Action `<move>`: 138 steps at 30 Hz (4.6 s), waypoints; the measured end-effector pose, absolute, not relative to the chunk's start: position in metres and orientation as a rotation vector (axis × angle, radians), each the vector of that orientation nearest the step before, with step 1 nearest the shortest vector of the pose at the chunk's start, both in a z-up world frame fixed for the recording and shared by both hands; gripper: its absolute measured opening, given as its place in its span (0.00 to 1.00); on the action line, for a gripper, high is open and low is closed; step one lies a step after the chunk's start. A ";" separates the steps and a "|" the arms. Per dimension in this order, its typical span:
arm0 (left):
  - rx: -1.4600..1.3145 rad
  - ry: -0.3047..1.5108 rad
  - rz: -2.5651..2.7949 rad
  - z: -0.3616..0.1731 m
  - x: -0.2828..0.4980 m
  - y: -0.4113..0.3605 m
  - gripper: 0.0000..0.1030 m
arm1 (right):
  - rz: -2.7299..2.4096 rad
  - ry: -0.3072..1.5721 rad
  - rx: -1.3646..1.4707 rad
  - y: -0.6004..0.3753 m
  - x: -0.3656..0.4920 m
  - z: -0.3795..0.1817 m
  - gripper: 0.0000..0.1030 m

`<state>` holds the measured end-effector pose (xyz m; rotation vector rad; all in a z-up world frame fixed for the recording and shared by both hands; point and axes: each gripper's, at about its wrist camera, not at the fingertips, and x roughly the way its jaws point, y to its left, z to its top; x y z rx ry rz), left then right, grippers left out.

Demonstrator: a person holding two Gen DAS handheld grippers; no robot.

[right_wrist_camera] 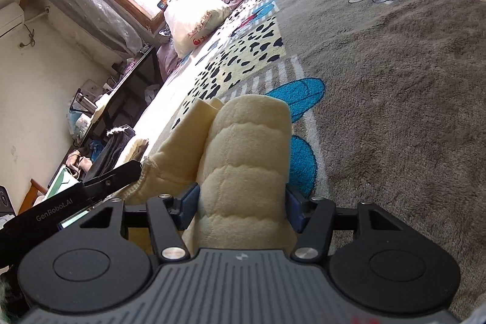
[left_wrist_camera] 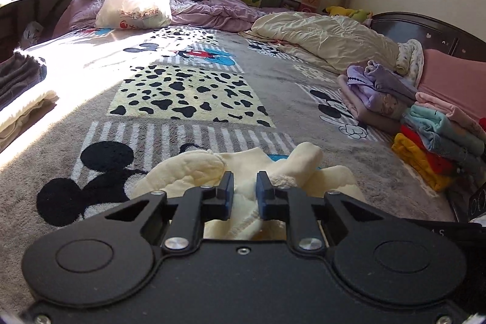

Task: Fold clothes

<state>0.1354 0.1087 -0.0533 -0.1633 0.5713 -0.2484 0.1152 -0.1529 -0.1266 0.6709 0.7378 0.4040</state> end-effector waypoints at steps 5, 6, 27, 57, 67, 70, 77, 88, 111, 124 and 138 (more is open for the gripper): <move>-0.339 0.533 -0.147 -0.051 0.136 0.148 0.00 | 0.429 0.726 0.686 -0.156 0.122 -0.123 0.44; -0.378 0.527 -0.118 -0.051 0.135 0.159 0.00 | 0.434 0.721 0.686 -0.156 0.123 -0.121 0.42; -0.019 0.567 -0.262 -0.064 0.140 0.080 0.74 | 0.408 0.730 0.678 -0.159 0.139 -0.115 0.39; -0.608 0.352 -0.078 -0.052 0.129 0.194 0.13 | 0.304 0.347 0.584 -0.183 0.152 -0.040 0.31; -0.628 0.646 -0.032 -0.080 0.138 0.205 0.18 | 0.180 0.547 0.475 -0.184 0.178 -0.085 0.32; -0.646 0.685 -0.004 -0.081 0.135 0.215 0.38 | 0.158 0.606 0.446 -0.182 0.175 -0.096 0.40; -0.718 0.636 0.086 -0.074 0.128 0.232 0.63 | 0.130 0.645 0.408 -0.189 0.163 -0.103 0.72; -0.688 0.715 0.017 -0.105 0.180 0.217 0.21 | 0.199 0.687 0.391 -0.195 0.182 -0.122 0.55; -0.478 0.603 0.187 -0.103 0.252 0.205 0.54 | 0.036 0.537 0.289 -0.191 0.250 -0.116 0.63; -0.428 0.403 0.241 -0.065 0.195 0.200 0.50 | -0.111 0.465 0.744 -0.288 0.195 -0.135 0.77; -0.476 0.555 -0.057 -0.103 0.204 0.138 0.50 | 0.208 0.545 1.462 -0.261 0.208 -0.196 0.85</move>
